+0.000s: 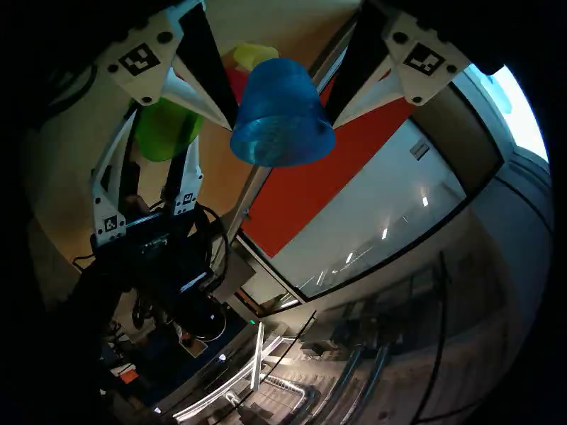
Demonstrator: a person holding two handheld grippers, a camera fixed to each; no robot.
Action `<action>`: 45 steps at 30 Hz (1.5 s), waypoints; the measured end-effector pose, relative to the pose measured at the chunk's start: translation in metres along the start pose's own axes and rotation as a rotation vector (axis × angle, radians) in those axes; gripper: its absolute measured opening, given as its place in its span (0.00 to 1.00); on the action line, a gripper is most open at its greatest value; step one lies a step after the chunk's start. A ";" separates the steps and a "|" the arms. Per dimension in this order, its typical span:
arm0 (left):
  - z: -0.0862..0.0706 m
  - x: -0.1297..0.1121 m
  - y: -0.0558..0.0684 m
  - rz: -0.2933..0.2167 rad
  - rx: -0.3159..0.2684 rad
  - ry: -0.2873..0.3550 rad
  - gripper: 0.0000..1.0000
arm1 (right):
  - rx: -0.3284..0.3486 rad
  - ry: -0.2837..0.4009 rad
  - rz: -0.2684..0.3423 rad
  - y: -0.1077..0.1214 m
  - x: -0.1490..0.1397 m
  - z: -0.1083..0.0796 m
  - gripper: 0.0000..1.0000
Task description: Pour water
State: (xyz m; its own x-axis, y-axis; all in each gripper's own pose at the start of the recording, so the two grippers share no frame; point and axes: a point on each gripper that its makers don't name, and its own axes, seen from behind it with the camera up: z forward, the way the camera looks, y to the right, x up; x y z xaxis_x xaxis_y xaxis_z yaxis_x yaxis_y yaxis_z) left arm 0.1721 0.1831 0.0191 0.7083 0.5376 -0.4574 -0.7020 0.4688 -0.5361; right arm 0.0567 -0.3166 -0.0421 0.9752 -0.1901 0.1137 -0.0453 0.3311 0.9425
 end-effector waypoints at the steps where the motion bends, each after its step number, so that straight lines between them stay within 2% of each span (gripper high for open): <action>1: 0.000 0.000 0.001 0.005 0.000 -0.002 0.82 | 0.000 0.000 -0.001 0.000 0.000 0.000 0.91; 20: 0.005 -0.003 -0.002 0.099 0.017 -0.018 0.82 | 0.000 -0.007 -0.012 0.000 -0.001 -0.001 0.91; 45: 0.007 0.005 0.002 0.177 0.008 0.005 0.82 | -0.004 -0.010 -0.023 0.003 -0.002 0.000 0.91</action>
State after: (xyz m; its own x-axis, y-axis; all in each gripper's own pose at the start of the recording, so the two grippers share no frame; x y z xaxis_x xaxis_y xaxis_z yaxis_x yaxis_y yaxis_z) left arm 0.1740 0.1919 0.0208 0.5736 0.6092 -0.5476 -0.8166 0.3725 -0.4410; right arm 0.0547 -0.3153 -0.0398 0.9737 -0.2072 0.0952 -0.0221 0.3299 0.9437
